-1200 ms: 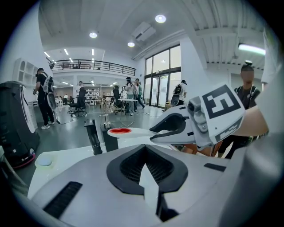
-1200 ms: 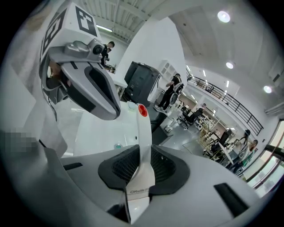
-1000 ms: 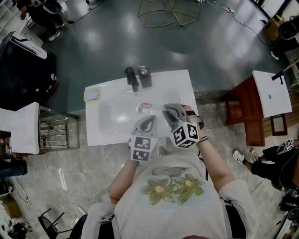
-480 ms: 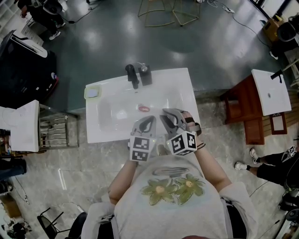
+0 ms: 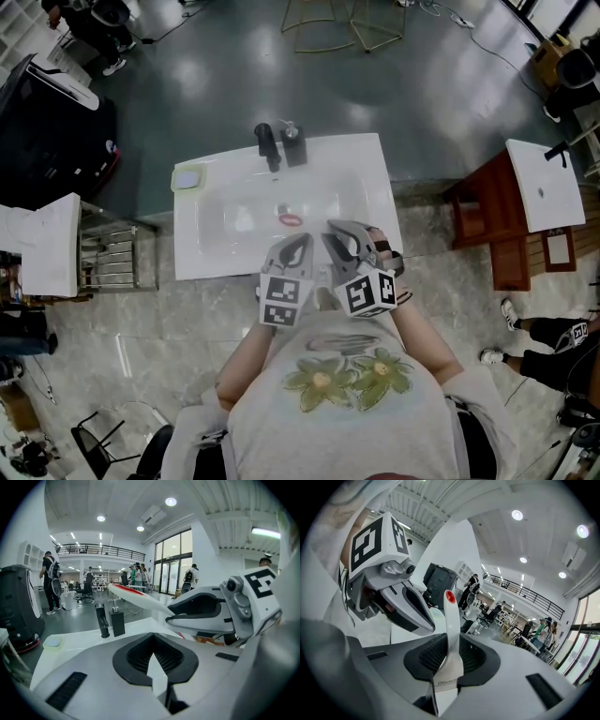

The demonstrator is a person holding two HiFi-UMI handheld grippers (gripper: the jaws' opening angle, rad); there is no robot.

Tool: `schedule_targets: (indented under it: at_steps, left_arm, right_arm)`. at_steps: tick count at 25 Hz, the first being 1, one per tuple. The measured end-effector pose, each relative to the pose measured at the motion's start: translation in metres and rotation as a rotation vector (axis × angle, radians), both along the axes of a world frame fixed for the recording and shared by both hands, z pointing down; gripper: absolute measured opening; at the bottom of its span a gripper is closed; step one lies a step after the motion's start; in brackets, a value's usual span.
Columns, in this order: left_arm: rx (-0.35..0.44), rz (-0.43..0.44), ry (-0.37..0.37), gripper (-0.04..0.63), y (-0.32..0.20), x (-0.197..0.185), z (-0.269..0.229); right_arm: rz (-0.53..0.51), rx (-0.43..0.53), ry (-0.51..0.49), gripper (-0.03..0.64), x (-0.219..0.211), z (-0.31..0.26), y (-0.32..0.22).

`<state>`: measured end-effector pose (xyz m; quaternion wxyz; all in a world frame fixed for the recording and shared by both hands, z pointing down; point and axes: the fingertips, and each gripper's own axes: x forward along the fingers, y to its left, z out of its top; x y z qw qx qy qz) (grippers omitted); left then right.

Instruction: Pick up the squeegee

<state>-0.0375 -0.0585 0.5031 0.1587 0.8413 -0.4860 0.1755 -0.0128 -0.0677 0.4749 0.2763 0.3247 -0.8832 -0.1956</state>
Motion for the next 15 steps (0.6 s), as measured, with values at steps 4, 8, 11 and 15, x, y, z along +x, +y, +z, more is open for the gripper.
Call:
schedule_targets:
  at_steps: [4, 8, 11, 15]
  left_arm:
    - [0.003, -0.004, -0.005, 0.009, 0.005, 0.000, -0.001]
    - [0.000, -0.004, -0.003, 0.009, 0.009, 0.001, 0.001]
    - [-0.003, -0.001, -0.001, 0.009, 0.012, 0.002, 0.003]
    - [-0.004, 0.001, 0.003, 0.009, 0.014, 0.004, 0.003]
  right_arm:
    - [0.001, 0.001, -0.002, 0.086, 0.003, 0.000, 0.003]
    - [0.004, 0.001, -0.001, 0.085, 0.005, 0.001, 0.007]
    - [0.007, -0.001, 0.004, 0.086, 0.007, 0.003, 0.010]
    - [0.016, -0.009, 0.008, 0.086, 0.011, 0.005, 0.014]
